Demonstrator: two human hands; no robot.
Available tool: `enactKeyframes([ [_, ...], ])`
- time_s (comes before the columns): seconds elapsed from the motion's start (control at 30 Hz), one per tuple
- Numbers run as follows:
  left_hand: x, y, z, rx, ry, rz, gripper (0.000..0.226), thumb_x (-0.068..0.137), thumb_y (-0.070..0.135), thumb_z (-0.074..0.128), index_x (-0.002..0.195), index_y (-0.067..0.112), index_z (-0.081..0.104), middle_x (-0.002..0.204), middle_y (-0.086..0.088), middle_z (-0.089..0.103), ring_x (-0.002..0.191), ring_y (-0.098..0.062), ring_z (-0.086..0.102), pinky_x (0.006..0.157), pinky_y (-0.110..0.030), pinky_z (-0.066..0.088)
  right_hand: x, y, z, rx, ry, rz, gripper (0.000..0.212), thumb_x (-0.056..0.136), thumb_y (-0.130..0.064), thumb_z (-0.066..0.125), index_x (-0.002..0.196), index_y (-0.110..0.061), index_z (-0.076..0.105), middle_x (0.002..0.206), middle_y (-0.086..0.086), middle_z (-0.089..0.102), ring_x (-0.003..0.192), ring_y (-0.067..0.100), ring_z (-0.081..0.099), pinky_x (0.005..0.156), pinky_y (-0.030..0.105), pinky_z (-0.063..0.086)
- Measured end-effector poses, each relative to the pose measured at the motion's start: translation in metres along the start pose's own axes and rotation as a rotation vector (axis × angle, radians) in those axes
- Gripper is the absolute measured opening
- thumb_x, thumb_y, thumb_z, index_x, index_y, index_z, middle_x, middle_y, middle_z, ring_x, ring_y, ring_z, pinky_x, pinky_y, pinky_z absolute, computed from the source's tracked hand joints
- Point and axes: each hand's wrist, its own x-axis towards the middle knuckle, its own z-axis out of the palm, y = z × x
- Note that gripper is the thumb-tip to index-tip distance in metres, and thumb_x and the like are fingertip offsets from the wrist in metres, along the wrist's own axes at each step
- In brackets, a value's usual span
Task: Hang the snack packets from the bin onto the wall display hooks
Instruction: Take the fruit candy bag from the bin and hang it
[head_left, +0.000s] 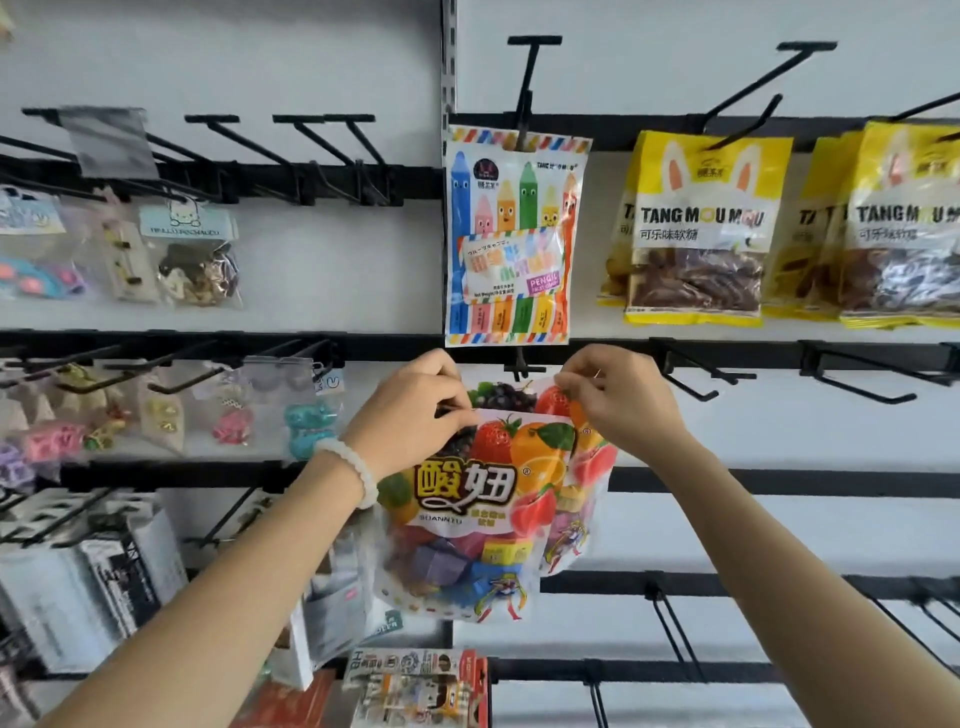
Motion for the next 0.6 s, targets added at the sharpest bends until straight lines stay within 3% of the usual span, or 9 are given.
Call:
enactKeyframes([
  [0.3,-0.001,-0.007,-0.004,0.002,0.01,0.014,0.016,0.08,0.034,0.067,0.075,0.019,0.069,0.087,0.015,0.047,0.085,-0.011,0.053,0.083,-0.029,0.041,0.001,-0.003,0.006,-0.012,-0.02,0.055,0.009,0.088,-0.03,0.061,0.079,-0.028,0.062,0.073,-0.017,0.059,0.077,0.005,0.057,0.068,0.03,0.052],
  [0.6,0.006,-0.017,0.021,0.061,0.069,-0.054,0.018,0.085,0.041,0.06,0.081,0.024,0.067,0.095,0.015,0.05,0.09,-0.005,0.047,0.089,-0.038,0.04,0.006,0.01,0.025,-0.088,0.023,0.076,0.011,0.088,-0.033,0.059,0.089,-0.025,0.067,0.089,-0.009,0.069,0.086,0.01,0.063,0.067,0.033,0.055],
])
